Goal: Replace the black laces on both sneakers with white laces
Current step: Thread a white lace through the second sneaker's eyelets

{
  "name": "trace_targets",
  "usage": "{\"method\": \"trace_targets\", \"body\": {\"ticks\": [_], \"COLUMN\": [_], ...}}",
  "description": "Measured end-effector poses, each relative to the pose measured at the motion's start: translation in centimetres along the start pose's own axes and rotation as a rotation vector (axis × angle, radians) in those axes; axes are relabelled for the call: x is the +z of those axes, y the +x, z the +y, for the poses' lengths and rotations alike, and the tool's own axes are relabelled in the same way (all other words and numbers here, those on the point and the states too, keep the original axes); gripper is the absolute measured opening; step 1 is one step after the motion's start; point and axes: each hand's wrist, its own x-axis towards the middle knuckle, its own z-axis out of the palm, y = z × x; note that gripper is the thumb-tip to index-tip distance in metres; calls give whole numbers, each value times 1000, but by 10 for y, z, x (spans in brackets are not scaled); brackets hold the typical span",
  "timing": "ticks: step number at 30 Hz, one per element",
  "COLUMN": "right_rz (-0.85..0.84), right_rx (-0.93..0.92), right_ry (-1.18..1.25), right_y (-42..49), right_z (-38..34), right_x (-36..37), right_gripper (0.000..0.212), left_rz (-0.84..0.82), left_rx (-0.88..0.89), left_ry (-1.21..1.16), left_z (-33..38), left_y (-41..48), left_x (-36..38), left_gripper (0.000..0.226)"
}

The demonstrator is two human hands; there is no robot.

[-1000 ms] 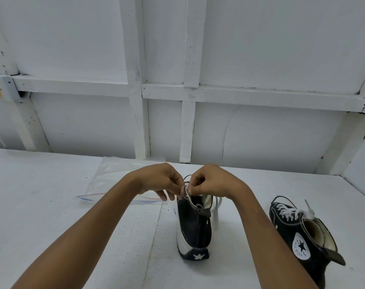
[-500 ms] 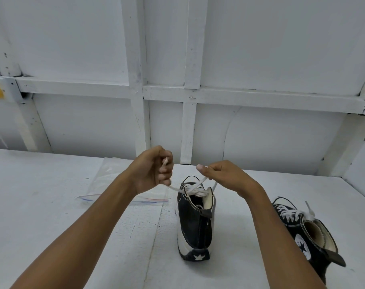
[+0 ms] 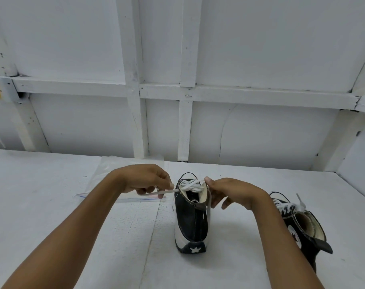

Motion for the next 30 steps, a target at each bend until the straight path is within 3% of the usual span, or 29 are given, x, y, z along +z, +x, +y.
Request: {"method": "trace_targets", "body": {"ticks": [2,5,10,14,16,19,23,27,30], "right_rz": [-27,13,331,548,613,648,454,270,240], "right_rx": [-51,-134,-179,-228,-247,-276,-381,-318,-200], "right_ry": [57,171,389,307,213,15,-211,-421,-527], "right_y": [-1,-4,-11,-15,-14,-12,-14,-14,-12], "right_z": [5,8,-1,-5,-4,-4,-14,-28,-36], "right_x": [1,-1,-9,-13,-12,-7,3,6,8], "right_gripper": [50,36,34,27,27,24,24,4,17], "left_rz": [-35,77,256,321,364,441,511,325,226], "left_rx": [37,160,332,342,286,181,267,286,194], "left_ry": [69,-109,-495,-736,-645,-300,117,409,584], "left_z": [1,0,-2,-1,0,1,12,35,48], "left_y": [-4,-5,-2,-5,-4,3,10,8,8], "left_x": [1,2,8,13,15,21,32,43,45], "left_gripper": [17,17,27,33,30,25,16,7,15]}}
